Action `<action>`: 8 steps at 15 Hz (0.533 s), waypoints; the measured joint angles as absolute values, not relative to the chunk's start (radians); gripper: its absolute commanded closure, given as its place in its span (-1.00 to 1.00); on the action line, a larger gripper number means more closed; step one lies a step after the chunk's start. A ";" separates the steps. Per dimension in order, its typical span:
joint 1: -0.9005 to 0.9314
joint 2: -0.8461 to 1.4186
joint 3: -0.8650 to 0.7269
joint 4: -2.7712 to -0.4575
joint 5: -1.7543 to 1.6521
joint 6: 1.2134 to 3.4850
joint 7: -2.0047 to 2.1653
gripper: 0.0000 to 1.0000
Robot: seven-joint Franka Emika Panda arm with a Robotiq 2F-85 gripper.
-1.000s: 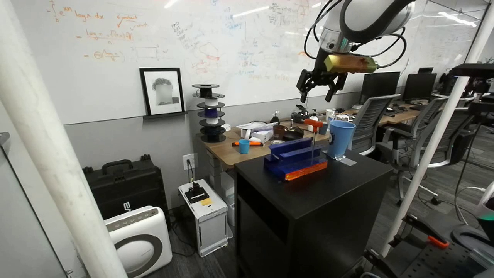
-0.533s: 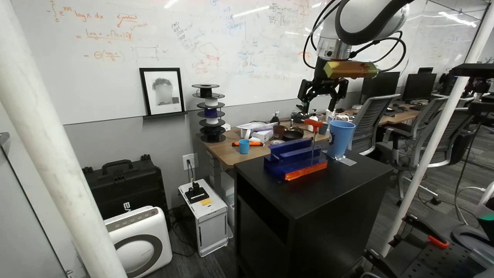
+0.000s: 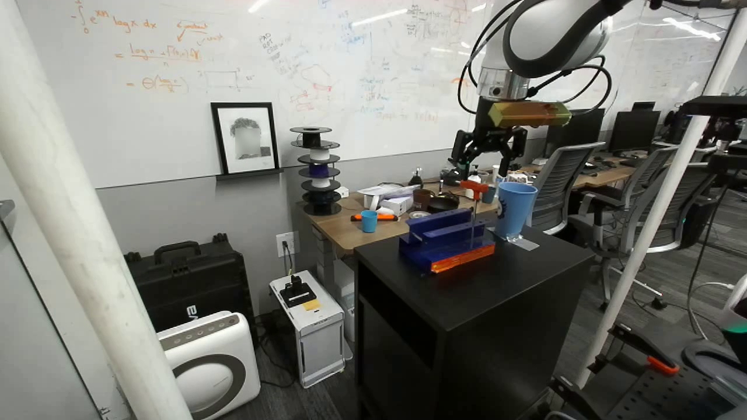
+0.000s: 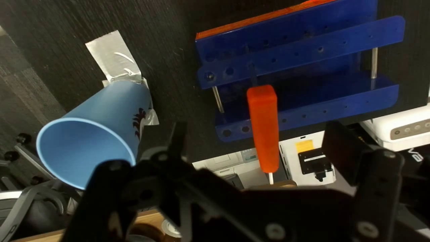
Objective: Put the metal object with the orange handle in the blue cup
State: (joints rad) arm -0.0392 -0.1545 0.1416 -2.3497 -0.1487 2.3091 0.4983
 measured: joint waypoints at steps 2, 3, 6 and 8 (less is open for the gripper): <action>-0.039 -0.142 0.140 -2.350 -0.149 2.310 0.499 -1.00; -0.039 -0.136 0.140 -2.350 -0.149 2.310 0.500 -0.50; -0.039 -0.120 0.136 -2.350 -0.149 2.310 0.500 -0.17; -0.039 -0.112 0.134 -2.350 -0.149 2.310 0.500 0.16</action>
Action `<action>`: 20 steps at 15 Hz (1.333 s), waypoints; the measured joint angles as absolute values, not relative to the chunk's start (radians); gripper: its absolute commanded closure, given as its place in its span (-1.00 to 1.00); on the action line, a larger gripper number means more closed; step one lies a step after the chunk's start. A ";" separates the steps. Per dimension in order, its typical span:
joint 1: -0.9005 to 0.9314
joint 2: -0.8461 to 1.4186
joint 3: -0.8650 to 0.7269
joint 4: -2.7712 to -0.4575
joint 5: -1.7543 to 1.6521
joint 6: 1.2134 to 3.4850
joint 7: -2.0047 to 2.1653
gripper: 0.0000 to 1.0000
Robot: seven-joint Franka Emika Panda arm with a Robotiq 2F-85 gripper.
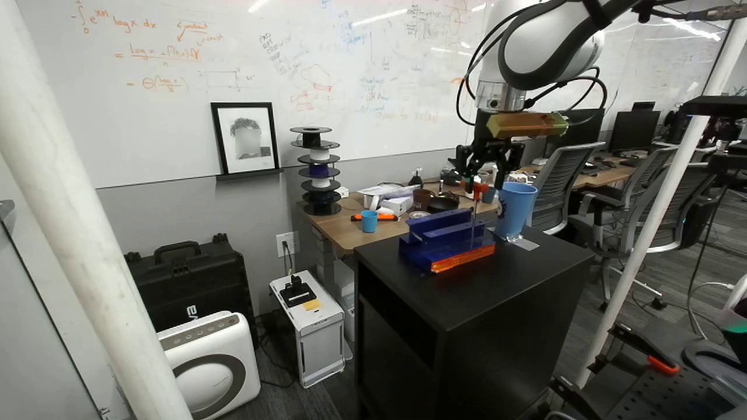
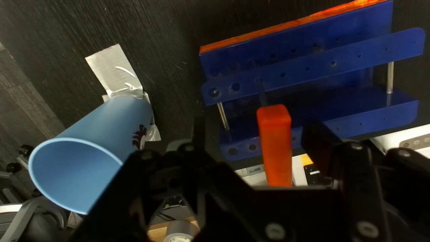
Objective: Put the metal object with the orange handle in the blue cup
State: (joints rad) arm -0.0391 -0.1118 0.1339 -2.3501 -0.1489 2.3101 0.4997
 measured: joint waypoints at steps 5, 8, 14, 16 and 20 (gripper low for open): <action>-0.038 -0.102 0.125 -2.350 -0.149 2.311 0.500 0.81; -0.038 -0.101 0.118 -2.350 -0.149 2.312 0.500 0.75; -0.038 -0.103 0.100 -2.348 -0.152 2.313 0.499 0.75; -0.038 -0.112 0.096 -2.342 -0.153 2.313 0.498 0.76; -0.038 -0.148 0.091 -2.327 -0.154 2.313 0.498 0.77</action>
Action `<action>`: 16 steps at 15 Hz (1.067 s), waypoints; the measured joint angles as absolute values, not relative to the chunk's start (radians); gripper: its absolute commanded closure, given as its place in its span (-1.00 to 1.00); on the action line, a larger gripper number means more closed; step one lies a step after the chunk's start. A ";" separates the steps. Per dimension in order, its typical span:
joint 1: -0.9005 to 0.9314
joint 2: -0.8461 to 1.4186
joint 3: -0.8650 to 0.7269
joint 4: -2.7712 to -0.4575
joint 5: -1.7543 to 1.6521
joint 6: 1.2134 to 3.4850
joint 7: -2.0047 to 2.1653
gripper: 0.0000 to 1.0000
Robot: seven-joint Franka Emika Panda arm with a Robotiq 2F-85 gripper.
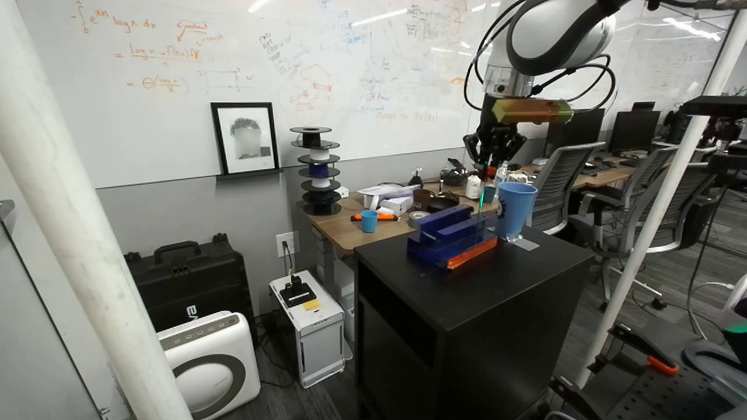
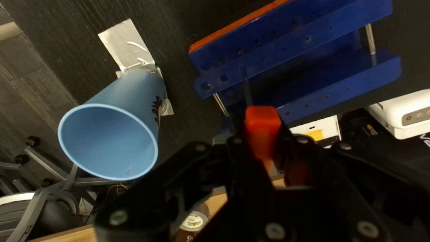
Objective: Put the metal object with the orange handle in the blue cup
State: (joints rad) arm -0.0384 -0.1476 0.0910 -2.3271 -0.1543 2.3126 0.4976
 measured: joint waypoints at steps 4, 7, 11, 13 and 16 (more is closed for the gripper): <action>-0.038 -0.195 0.088 -2.311 -0.155 2.311 0.496 0.77; -0.038 -0.228 0.087 -2.303 -0.153 2.311 0.493 0.77; -0.038 -0.267 0.087 -2.290 -0.147 2.311 0.484 0.77; -0.039 -0.287 0.087 -2.283 -0.147 2.302 0.482 0.77; -0.054 -0.324 0.080 -2.273 -0.152 2.247 0.482 0.77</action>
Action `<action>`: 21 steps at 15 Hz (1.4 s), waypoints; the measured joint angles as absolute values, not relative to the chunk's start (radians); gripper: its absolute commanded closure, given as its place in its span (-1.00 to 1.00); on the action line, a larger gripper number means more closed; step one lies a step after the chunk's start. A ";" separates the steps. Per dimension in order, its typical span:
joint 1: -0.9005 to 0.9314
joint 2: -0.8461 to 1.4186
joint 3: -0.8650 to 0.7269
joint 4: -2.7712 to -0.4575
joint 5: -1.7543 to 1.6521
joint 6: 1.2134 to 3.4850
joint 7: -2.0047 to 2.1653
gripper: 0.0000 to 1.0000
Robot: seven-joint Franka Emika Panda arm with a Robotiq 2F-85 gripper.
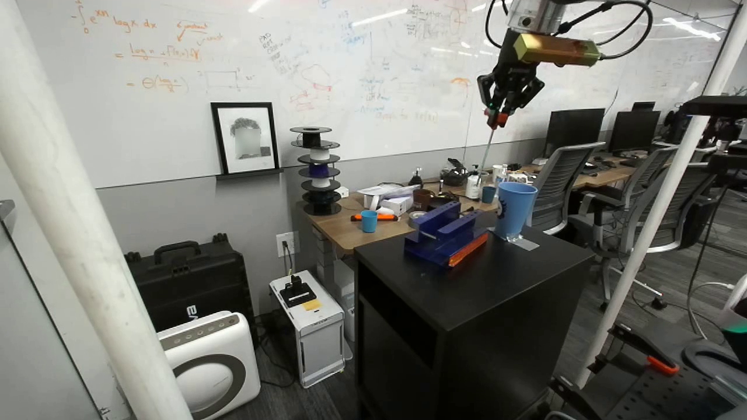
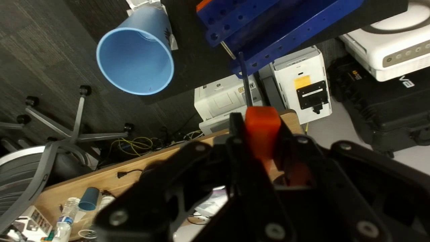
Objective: Put the metal object with the orange handle in the blue cup
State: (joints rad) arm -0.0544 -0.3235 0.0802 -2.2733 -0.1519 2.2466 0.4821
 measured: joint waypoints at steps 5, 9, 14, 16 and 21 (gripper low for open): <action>-0.111 -0.370 0.043 -2.266 -0.178 2.144 0.478 0.78; -0.154 -0.373 0.027 -2.269 -0.231 2.140 0.480 0.78; -0.170 -0.363 0.025 -2.287 -0.258 2.185 0.483 0.82; -0.170 -0.356 0.028 -2.300 -0.260 2.229 0.486 0.81; -0.169 -0.305 0.033 -2.320 -0.260 2.300 0.494 0.80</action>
